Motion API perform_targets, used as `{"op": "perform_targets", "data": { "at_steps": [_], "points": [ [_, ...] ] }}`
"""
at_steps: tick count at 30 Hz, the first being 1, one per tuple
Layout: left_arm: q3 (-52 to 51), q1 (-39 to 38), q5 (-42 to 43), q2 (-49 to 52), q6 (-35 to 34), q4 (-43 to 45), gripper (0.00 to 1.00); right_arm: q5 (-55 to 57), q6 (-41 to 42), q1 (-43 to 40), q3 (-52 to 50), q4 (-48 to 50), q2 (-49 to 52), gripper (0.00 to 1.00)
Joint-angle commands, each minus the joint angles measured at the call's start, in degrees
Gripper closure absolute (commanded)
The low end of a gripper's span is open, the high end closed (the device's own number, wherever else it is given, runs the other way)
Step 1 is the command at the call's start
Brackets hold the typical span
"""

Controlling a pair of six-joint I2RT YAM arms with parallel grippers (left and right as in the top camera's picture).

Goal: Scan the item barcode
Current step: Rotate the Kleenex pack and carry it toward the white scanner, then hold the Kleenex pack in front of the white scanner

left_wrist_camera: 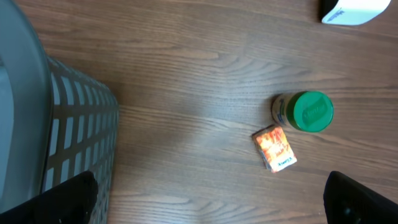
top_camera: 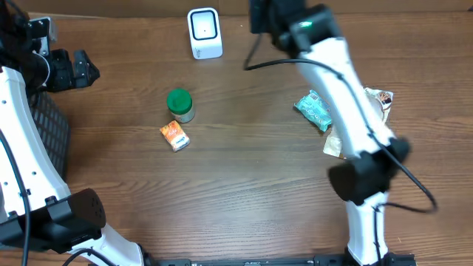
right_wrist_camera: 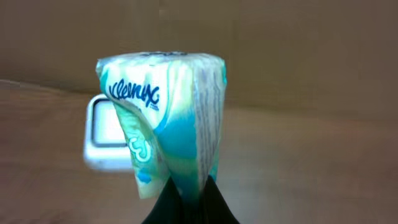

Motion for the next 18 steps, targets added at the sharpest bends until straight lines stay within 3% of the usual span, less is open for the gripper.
{"op": "perform_targets", "data": {
  "at_steps": [1, 2, 7, 10, 18],
  "points": [
    [0.9, -0.2, -0.1, -0.8, 1.1, 0.0, 0.00, 16.8, -13.9, 4.3, 0.9, 7.9, 7.0, 0.96],
    [0.9, -0.2, -0.1, -0.8, 1.1, 0.0, 0.01, 20.2, -22.0, 5.7, 0.8, 14.1, 10.4, 0.96],
    [0.9, -0.2, -0.1, -0.7, 1.1, 0.0, 0.00, 20.7, -40.8, 7.8, 0.5, 29.7, 18.7, 0.96],
    [0.9, -0.1, -0.1, -0.8, 1.1, 0.0, 0.00, 20.6, -44.3, 8.0, 0.5, 36.3, 21.9, 0.96],
    [0.9, -0.1, -0.1, -0.8, 1.1, 0.0, 0.00, 18.2, -53.1, 7.5, 0.5, 42.4, 26.0, 0.96]
  ]
}}
